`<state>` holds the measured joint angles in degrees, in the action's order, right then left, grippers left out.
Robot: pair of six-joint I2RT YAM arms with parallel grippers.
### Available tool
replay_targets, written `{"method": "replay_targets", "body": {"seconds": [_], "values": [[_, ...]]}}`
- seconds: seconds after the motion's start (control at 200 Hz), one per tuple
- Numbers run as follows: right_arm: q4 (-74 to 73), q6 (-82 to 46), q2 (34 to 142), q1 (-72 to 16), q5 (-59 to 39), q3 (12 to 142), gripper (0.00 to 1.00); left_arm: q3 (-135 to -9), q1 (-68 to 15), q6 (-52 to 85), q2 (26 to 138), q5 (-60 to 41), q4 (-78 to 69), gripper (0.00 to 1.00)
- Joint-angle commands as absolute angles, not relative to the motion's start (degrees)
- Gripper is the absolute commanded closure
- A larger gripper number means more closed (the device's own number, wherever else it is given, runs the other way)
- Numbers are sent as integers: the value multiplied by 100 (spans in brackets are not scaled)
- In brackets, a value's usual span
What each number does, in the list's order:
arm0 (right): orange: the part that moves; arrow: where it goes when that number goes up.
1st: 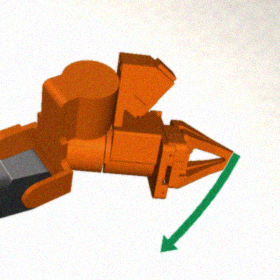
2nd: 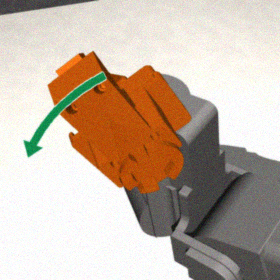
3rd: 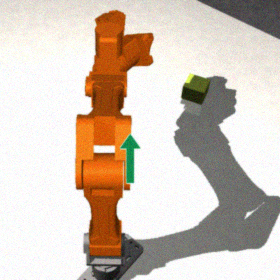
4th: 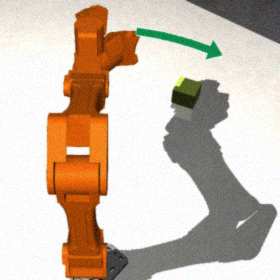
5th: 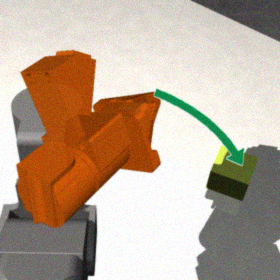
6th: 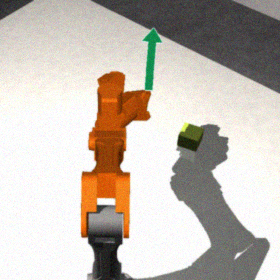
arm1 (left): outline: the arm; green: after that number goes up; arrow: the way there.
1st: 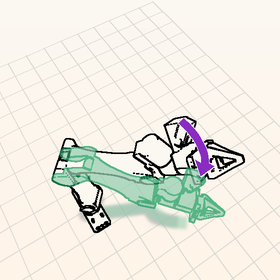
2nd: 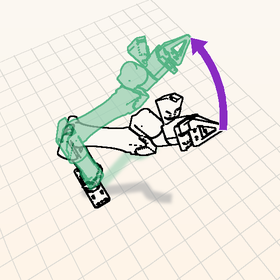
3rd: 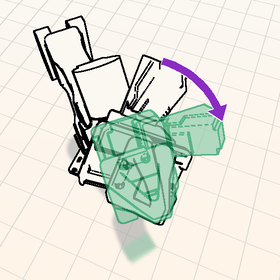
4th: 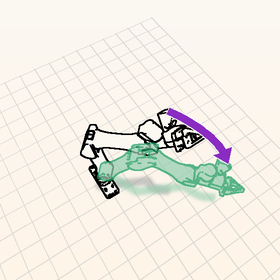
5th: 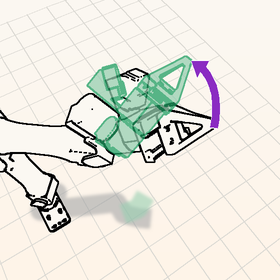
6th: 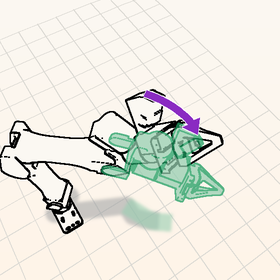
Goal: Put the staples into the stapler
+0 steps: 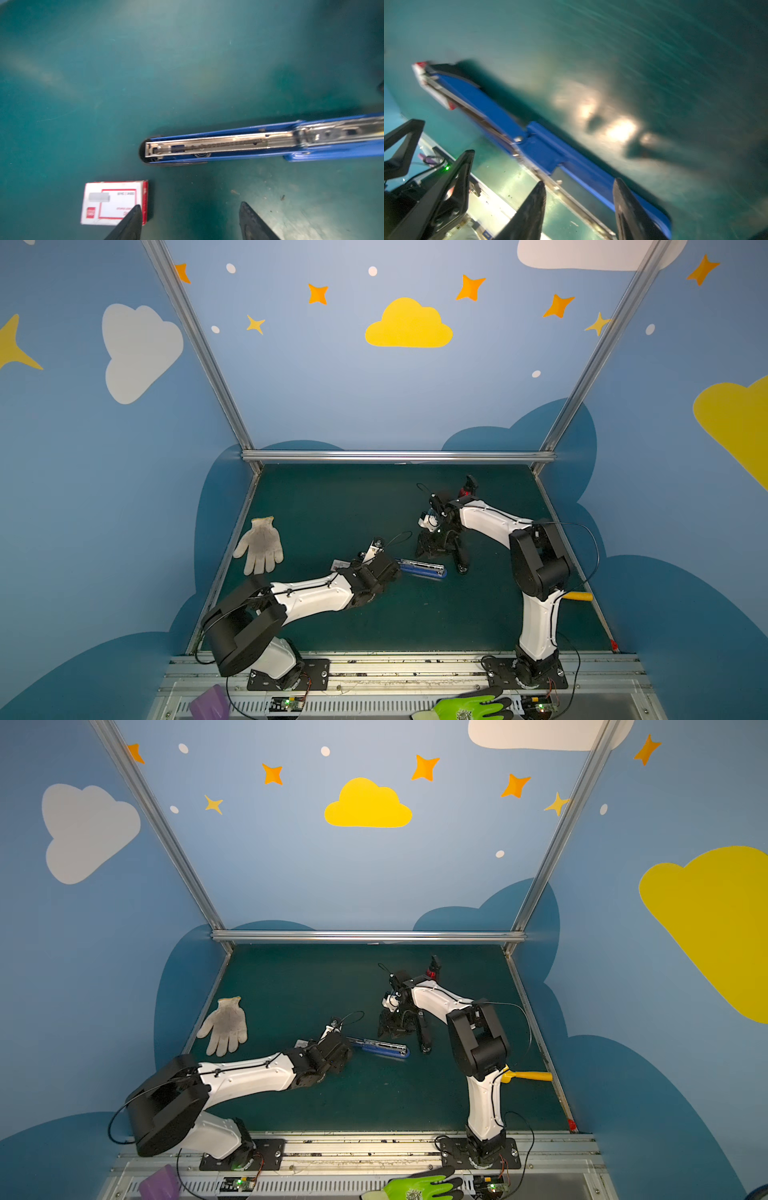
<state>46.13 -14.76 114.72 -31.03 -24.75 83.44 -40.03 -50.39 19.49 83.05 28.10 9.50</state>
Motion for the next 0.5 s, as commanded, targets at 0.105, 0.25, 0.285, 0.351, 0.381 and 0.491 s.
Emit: {"method": "replay_targets", "body": {"seconds": [0.105,0.25,0.285,0.351,0.381,0.491], "values": [[4366,-912,11527,-3546,-2602,8657,39,-3600,-4894,2535,7089,2704,1608,25],[4464,-653,11734,-3870,-2488,8845,39,-3215,-4750,2855,6298,2671,1747,24],[4509,-594,11780,-3936,-2458,8858,39,-3126,-4714,2896,6109,2688,1748,24],[4559,-539,11847,-4043,-2323,8869,39,-3002,-4629,2935,5828,2690,1747,24],[4583,-539,11879,-4090,-2213,8868,39,-2957,-4594,2933,5705,2689,1760,24],[4639,-530,11970,-4258,-1818,8855,40,-2892,-4451,2935,5433,2622,1841,23]]}}
